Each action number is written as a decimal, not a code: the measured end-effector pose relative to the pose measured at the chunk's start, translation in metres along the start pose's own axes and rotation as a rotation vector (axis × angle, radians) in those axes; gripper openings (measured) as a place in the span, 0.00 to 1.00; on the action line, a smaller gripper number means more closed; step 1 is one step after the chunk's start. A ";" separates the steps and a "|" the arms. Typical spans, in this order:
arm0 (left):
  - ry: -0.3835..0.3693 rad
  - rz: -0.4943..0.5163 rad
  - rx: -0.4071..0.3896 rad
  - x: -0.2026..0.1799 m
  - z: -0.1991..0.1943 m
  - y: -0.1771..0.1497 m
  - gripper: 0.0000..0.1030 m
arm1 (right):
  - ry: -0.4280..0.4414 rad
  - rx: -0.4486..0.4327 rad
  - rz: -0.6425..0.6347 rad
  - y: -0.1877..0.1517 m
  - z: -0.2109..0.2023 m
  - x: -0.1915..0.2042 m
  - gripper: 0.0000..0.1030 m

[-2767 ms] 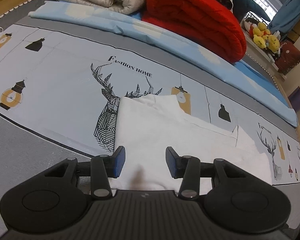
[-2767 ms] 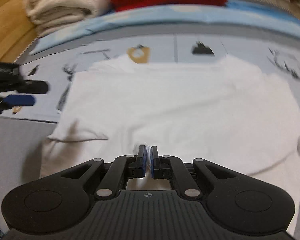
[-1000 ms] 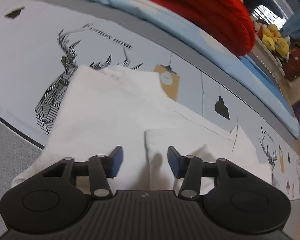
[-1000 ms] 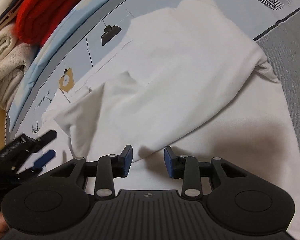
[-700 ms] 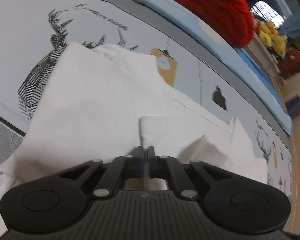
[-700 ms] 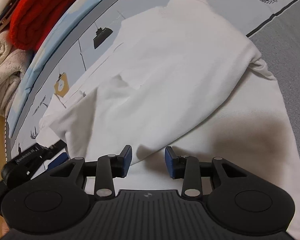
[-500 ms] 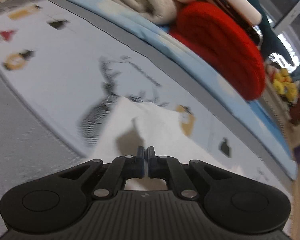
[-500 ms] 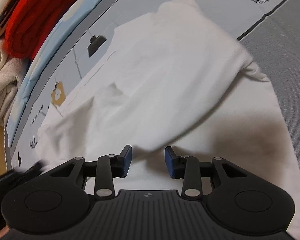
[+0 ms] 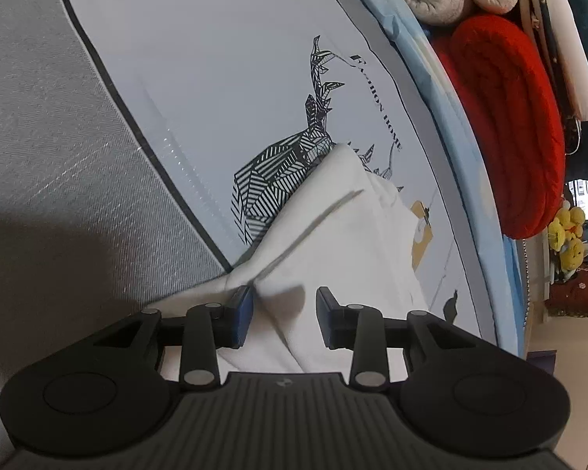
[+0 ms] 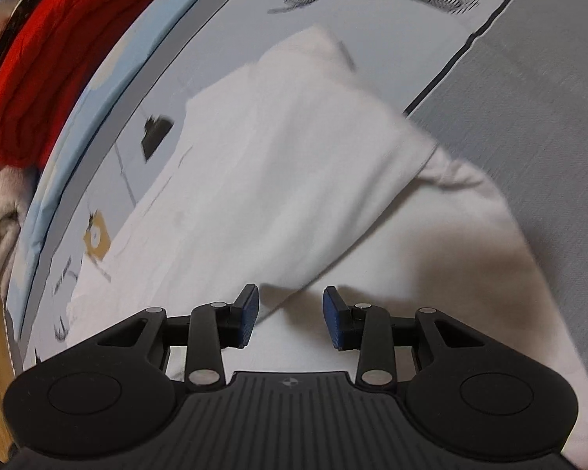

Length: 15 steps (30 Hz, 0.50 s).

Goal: Fold small clothes

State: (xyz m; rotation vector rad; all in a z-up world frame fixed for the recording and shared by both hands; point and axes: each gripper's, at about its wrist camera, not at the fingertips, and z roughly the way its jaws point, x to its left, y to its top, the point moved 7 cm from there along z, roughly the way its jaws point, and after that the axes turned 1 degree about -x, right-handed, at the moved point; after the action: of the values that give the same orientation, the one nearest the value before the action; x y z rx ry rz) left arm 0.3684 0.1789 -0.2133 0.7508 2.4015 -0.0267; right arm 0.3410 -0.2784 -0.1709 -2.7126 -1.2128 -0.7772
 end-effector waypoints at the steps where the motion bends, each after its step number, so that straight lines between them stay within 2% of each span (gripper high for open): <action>1: 0.002 0.007 -0.002 -0.001 0.001 0.001 0.34 | -0.008 -0.019 0.022 0.006 -0.002 -0.005 0.37; 3: 0.010 0.043 -0.014 -0.006 0.001 0.000 0.20 | -0.028 -0.050 0.064 0.017 -0.007 -0.016 0.37; 4: 0.030 0.073 -0.028 -0.008 -0.002 0.000 0.05 | -0.039 -0.067 0.092 0.023 -0.010 -0.022 0.37; 8: 0.064 0.171 -0.166 -0.024 -0.043 -0.004 0.05 | -0.059 -0.117 0.168 0.037 -0.019 -0.041 0.35; 9: 0.076 0.195 -0.198 -0.027 -0.052 -0.006 0.05 | -0.062 -0.131 0.177 0.040 -0.022 -0.045 0.21; 10: 0.095 0.202 -0.218 -0.027 -0.057 -0.009 0.05 | -0.059 -0.141 0.181 0.041 -0.023 -0.046 0.02; 12: 0.152 0.165 -0.203 -0.016 -0.055 -0.011 0.06 | -0.046 -0.153 0.199 0.041 -0.024 -0.050 0.00; 15: 0.227 0.111 -0.101 0.001 -0.039 -0.016 0.07 | -0.093 -0.194 0.212 0.044 -0.029 -0.059 0.00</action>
State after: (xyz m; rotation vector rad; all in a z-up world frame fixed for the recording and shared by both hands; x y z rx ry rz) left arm 0.3378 0.1737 -0.1848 0.8786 2.5465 0.2349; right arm 0.3272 -0.3561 -0.1681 -3.0008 -0.8853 -0.7857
